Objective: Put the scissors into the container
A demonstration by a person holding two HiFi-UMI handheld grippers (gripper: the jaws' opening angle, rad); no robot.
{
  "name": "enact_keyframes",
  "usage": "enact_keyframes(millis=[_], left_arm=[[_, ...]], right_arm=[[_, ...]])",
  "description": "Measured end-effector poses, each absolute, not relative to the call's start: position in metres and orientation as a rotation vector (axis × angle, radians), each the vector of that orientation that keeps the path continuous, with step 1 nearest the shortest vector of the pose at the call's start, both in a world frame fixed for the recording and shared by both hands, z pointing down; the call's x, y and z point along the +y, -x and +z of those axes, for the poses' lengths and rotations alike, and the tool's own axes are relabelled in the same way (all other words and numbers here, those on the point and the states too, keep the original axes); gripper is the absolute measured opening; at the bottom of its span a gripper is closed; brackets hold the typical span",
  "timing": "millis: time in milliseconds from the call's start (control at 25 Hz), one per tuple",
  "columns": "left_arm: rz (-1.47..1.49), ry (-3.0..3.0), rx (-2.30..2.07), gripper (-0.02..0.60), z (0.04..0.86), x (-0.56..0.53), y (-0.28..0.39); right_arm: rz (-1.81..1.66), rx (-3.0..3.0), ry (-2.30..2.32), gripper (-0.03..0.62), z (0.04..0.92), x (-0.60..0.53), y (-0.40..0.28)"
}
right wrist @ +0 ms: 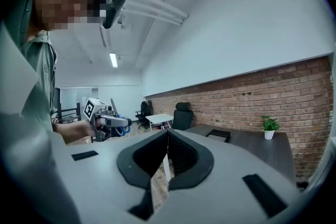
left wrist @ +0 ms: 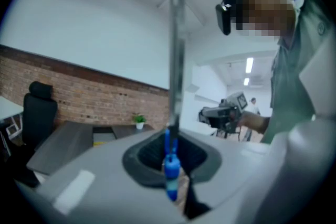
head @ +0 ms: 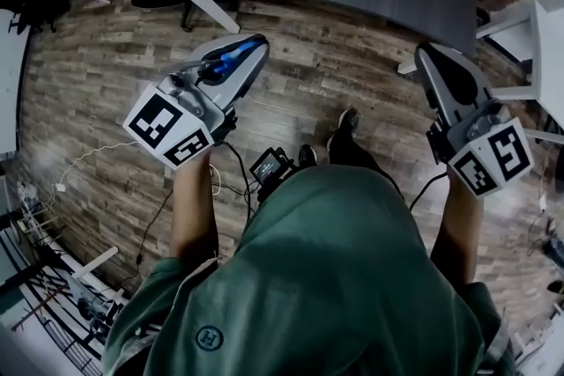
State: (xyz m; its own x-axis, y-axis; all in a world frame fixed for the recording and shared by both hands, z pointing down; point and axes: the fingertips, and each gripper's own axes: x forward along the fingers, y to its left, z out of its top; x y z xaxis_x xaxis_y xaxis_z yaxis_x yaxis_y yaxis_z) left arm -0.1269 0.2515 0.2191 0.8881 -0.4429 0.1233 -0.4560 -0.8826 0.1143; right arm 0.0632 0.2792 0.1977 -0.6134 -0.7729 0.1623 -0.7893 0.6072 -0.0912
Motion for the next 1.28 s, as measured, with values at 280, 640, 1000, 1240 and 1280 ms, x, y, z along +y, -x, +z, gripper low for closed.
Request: enact_keyframes(millis=[280, 640, 1000, 1240, 1280], left_arm=[[0.178, -2.884, -0.736, 0.029, 0.224, 0.199, 0.094], [0.223, -2.85, -0.817, 0.029, 0.23, 0.143, 0.05], [0.287, -2.822, -0.838, 0.029, 0.237, 0.11, 0.025], [0.314, -2.817, -0.803, 0.029, 0.243, 0.086, 0.023], [0.316, -2.815, -0.795, 0.029, 0.245, 0.08, 0.024]], right_arm=[[0.255, -2.765, -1.257, 0.006, 0.202, 0.219, -0.088], [0.27, -2.824, -1.15, 0.005, 0.21, 0.158, -0.125], [0.287, -2.87, -1.102, 0.005, 0.215, 0.123, -0.143], [0.318, -2.857, -1.117, 0.006, 0.222, 0.104, -0.142], [0.319, -2.853, -1.128, 0.005, 0.223, 0.099, -0.142]])
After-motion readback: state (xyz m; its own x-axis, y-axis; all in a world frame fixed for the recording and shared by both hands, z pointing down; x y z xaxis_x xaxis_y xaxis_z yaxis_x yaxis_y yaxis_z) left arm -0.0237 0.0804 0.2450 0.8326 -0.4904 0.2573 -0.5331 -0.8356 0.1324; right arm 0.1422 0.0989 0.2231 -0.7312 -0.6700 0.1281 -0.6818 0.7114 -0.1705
